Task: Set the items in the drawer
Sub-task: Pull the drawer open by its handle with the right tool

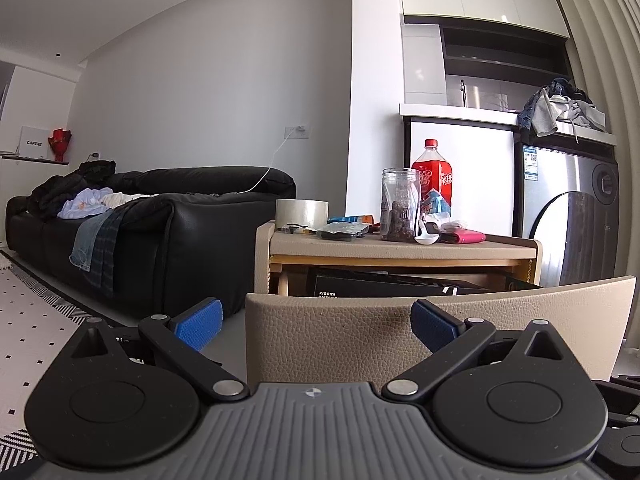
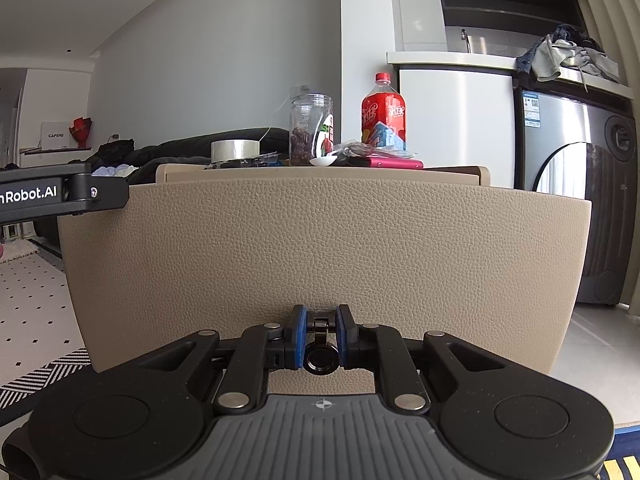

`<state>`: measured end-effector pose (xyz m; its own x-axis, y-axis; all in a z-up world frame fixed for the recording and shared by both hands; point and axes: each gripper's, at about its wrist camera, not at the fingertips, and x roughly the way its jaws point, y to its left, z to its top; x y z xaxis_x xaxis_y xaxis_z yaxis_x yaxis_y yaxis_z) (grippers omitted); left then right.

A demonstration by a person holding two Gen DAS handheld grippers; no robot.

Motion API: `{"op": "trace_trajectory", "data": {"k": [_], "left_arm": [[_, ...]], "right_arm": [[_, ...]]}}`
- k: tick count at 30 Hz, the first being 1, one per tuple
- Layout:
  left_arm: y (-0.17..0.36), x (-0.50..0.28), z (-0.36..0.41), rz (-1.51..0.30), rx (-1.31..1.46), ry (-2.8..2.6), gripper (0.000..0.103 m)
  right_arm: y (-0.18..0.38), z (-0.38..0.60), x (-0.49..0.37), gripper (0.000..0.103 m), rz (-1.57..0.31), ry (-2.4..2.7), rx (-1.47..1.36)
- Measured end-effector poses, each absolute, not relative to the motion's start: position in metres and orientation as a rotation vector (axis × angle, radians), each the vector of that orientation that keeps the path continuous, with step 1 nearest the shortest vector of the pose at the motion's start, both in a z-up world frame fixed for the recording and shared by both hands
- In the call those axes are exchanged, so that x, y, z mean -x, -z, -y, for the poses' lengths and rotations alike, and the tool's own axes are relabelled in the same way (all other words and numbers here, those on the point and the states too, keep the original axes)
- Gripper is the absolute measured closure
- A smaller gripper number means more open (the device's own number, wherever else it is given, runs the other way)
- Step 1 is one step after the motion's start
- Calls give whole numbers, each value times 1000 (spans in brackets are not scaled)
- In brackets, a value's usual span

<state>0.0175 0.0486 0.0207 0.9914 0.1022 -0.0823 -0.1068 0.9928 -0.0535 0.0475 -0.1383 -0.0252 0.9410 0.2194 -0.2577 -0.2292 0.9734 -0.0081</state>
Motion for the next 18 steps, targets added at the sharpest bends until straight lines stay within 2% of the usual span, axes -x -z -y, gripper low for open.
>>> {"op": "trace_trajectory", "data": {"k": [18], "left_arm": [[-28, -8, -33, -89, 85, -111, 0]], "right_arm": [[19, 152, -38, 77, -236, -252, 17]]}}
